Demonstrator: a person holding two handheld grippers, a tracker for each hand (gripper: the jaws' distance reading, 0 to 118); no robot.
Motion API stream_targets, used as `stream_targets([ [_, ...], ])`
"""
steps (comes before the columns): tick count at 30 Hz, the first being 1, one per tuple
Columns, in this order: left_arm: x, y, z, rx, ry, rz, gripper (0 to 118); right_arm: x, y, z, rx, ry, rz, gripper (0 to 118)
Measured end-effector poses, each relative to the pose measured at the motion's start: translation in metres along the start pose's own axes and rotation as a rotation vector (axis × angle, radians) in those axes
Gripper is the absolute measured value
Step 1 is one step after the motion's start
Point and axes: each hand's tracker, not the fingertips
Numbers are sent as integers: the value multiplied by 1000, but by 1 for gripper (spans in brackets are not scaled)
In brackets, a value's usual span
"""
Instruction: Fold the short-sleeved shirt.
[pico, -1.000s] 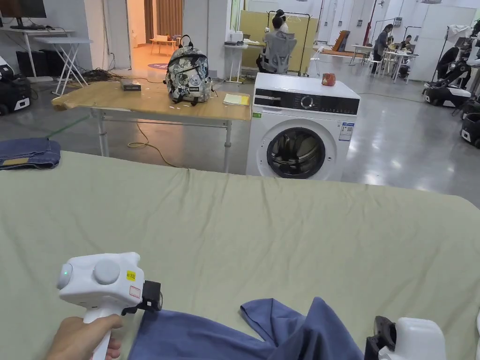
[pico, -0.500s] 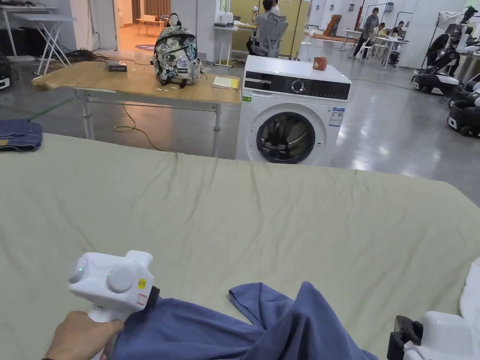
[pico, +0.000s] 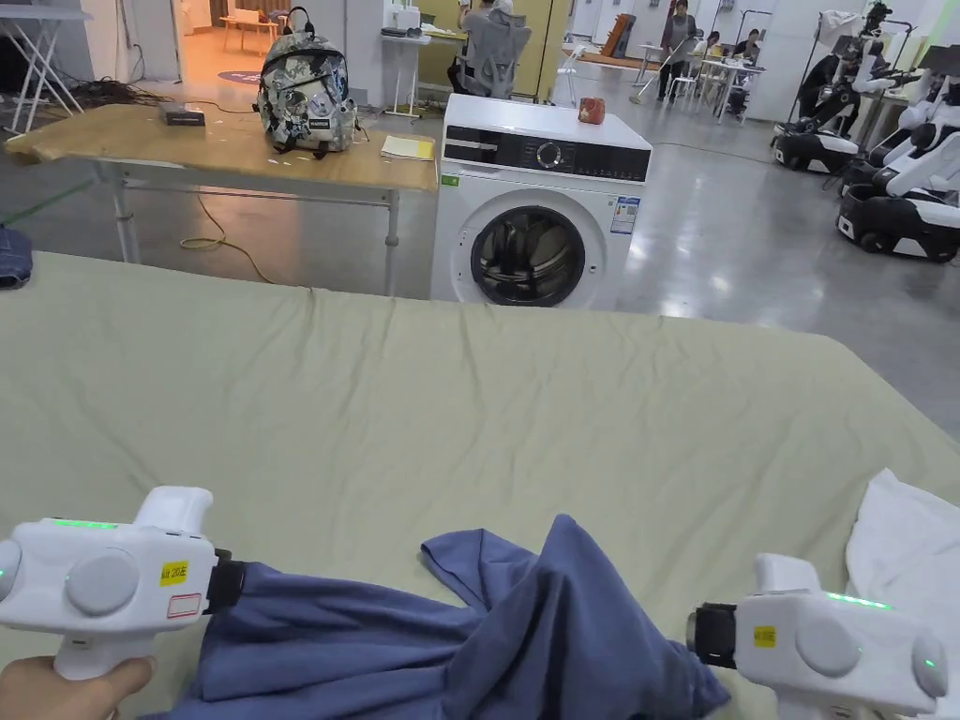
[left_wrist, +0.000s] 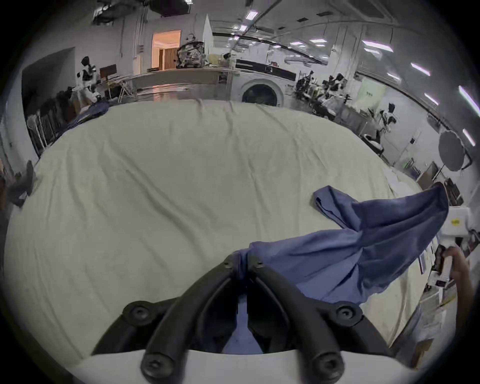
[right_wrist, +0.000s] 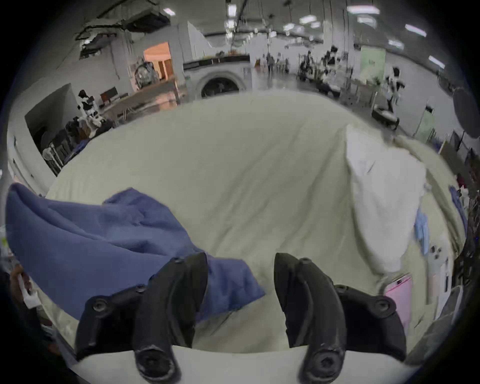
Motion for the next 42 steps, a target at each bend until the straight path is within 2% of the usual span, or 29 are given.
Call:
stream_targets([
  [5, -1, -15, 8, -15, 22, -15, 0, 4, -6, -46, -178, 26, -80, 55],
  [8, -2, -20, 9, -12, 22, 0, 0, -6, -11, -42, -129, -14, -13, 53],
  [10, 0, -22, 9, -14, 26, -6, 0, -12, -14, -41, -120, -1, 6, 17],
  [11, 0, -21, 9, -18, 26, -7, 0, -15, -14, -41, -123, 7, 14, 9],
  [12, 1, -21, 8, -20, 29, -7, 0, -17, -15, -42, -117, -52, 57, 6],
  [15, 1, -18, 10, -11, 25, -3, 0, -16, -16, -36, -90, -22, 100, 5],
  [21, 8, 6, 40, 80, 38, -47, 0, -28, 2, 25, 160, -44, 182, 4],
  [23, 7, 20, 56, 125, 34, -44, 0, -27, 15, 48, 240, -27, 172, 4],
  [25, 5, 36, 74, 173, 43, -41, 0, -36, 30, 74, 321, -58, 188, 4],
  [29, -1, 71, 114, 255, 93, -85, 0, -44, 63, 115, 422, -47, 214, 4],
  [36, -27, 133, 190, 401, 171, -71, 0, -52, 122, 169, 598, -129, 252, 4],
  [42, -53, 178, 231, 472, 241, -72, 0, -50, 177, 200, 667, -124, 209, 4],
])
